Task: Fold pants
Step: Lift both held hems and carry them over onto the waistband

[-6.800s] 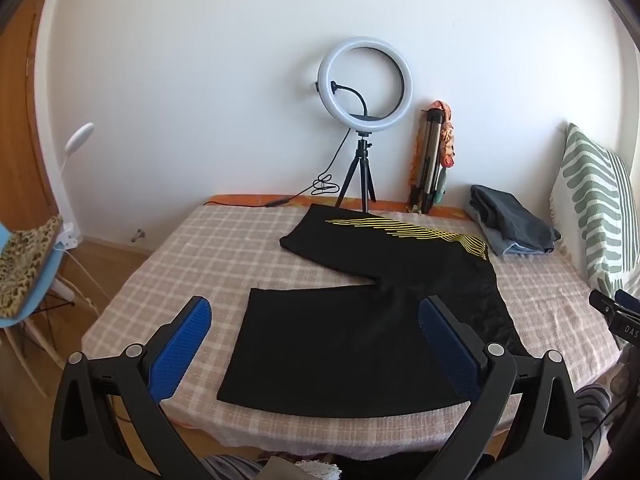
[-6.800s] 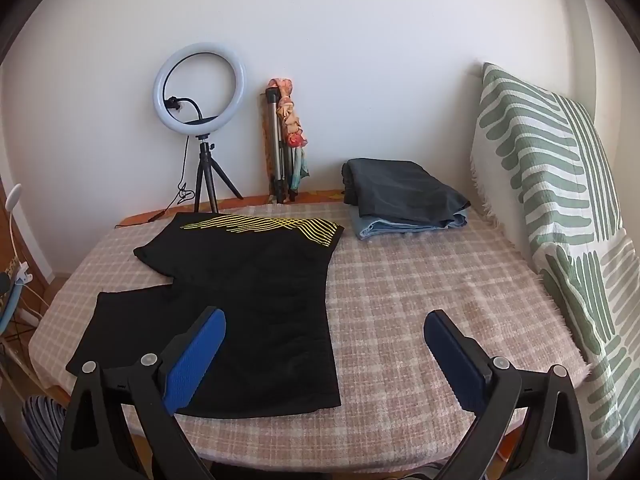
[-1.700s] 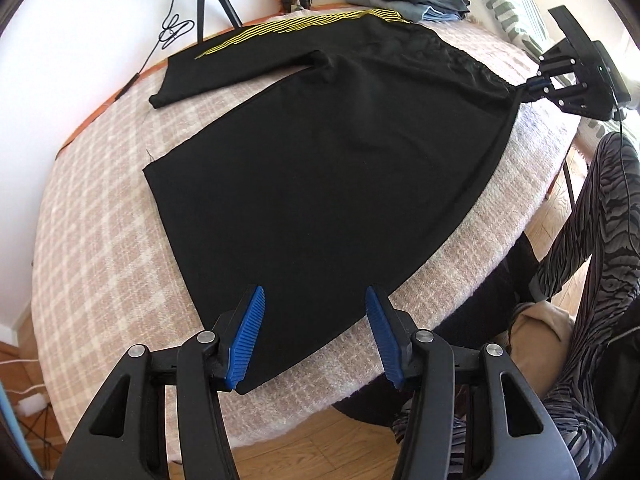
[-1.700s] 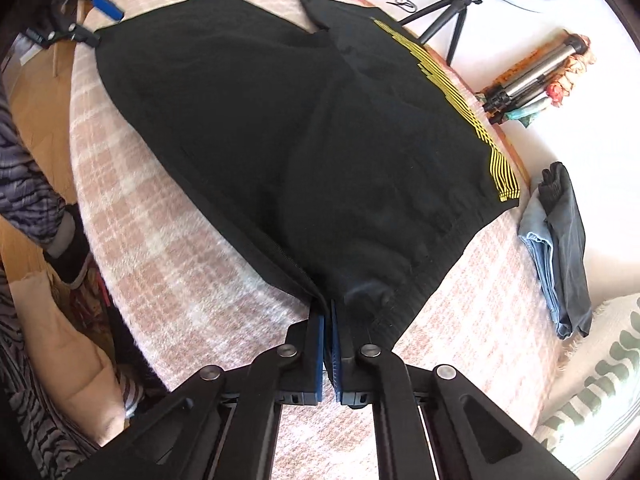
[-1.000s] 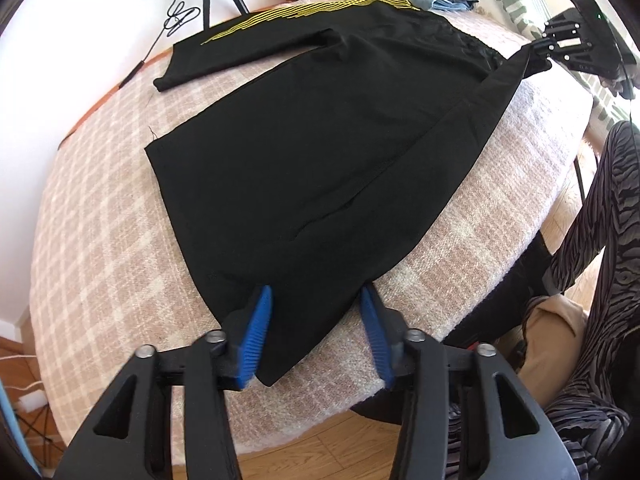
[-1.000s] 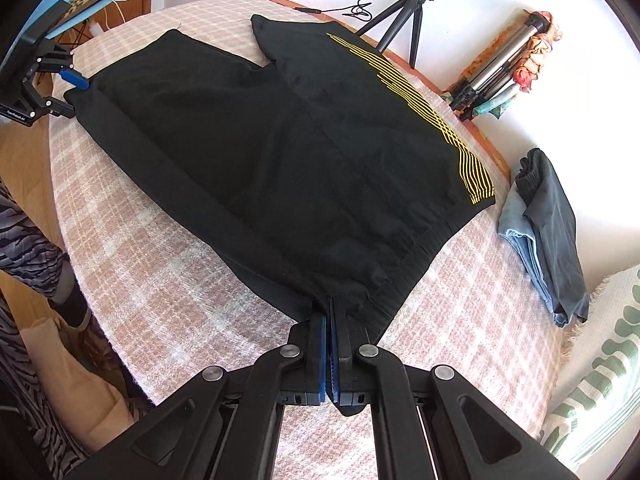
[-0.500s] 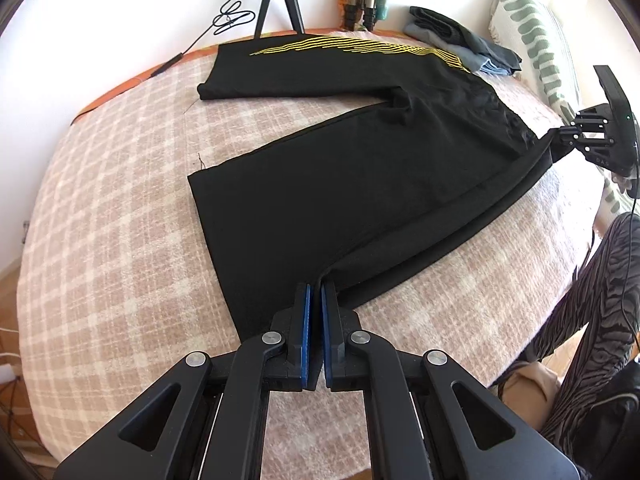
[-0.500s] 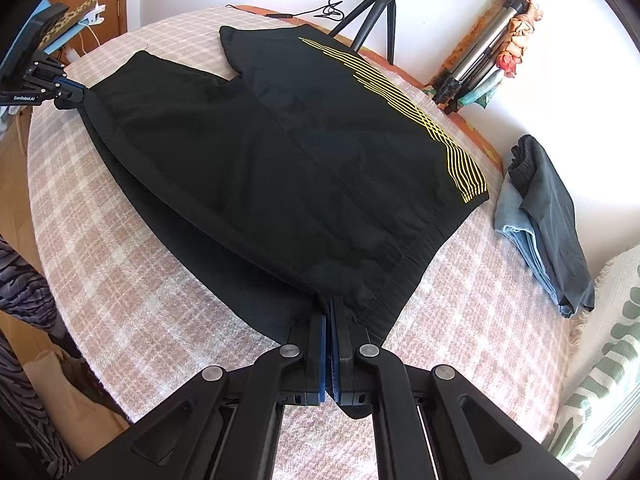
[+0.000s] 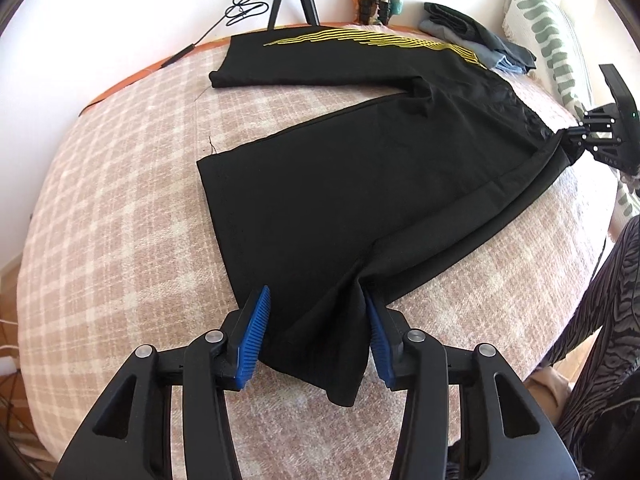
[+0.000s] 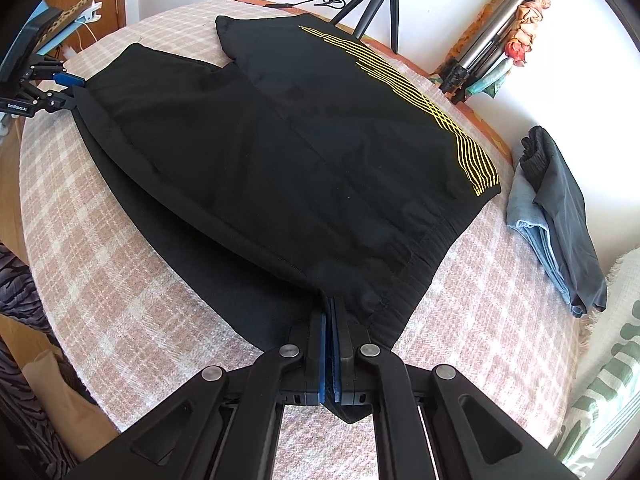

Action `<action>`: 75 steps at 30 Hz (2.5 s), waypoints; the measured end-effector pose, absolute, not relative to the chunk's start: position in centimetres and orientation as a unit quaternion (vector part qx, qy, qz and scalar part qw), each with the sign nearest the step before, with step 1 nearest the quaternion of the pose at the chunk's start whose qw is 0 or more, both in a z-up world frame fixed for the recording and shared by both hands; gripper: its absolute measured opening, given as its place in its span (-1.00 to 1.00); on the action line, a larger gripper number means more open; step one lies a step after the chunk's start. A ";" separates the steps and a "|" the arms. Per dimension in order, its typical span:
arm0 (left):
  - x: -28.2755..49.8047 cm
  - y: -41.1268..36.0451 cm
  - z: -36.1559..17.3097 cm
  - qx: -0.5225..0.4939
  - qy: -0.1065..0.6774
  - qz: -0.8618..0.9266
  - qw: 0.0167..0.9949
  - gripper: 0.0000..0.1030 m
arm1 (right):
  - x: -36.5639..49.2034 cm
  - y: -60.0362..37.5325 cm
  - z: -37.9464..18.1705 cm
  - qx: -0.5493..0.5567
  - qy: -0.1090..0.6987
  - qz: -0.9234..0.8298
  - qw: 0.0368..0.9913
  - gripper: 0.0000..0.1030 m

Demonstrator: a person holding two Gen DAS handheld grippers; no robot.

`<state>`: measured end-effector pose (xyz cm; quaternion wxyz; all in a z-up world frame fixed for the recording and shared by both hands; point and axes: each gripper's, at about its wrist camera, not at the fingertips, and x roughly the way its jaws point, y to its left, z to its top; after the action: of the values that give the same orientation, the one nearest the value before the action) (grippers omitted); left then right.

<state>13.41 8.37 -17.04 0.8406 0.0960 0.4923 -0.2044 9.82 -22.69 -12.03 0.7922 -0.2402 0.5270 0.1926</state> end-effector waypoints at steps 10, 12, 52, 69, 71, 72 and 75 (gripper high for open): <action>11.8 7.9 -14.5 0.103 0.428 -0.192 0.877 -0.95 | 8.9 -23.7 -11.0 -0.204 0.511 0.185 0.814 -1.00; 11.7 8.3 -13.2 0.078 0.406 -0.185 0.892 -0.95 | 8.5 -24.1 -10.6 -0.189 0.503 0.179 0.824 -1.00; 32.3 5.8 -6.4 0.039 0.318 -0.151 0.935 -0.98 | 26.0 -28.7 -5.9 -0.170 0.440 0.124 0.873 -1.00; 44.3 1.3 -12.5 0.116 0.407 -0.132 0.896 -0.98 | 36.4 -31.0 -14.5 -0.150 0.512 0.127 0.836 -1.00; 45.3 0.8 -13.5 0.126 0.420 -0.129 0.890 -0.98 | 37.1 -31.0 -15.5 -0.155 0.518 0.128 0.832 -1.00; 45.7 0.6 -14.0 0.129 0.426 -0.127 0.887 -0.98 | 37.4 -31.1 -15.8 -0.156 0.520 0.128 0.830 -1.00; 46.5 0.4 -15.1 0.132 0.442 -0.121 0.879 -0.98 | 38.0 -31.1 -16.6 -0.156 0.526 0.133 0.826 -1.00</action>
<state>46.47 0.41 -15.09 0.8791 0.1316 0.4419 -0.1211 38.00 -31.09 -16.59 0.8257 -0.1557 0.5257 0.1328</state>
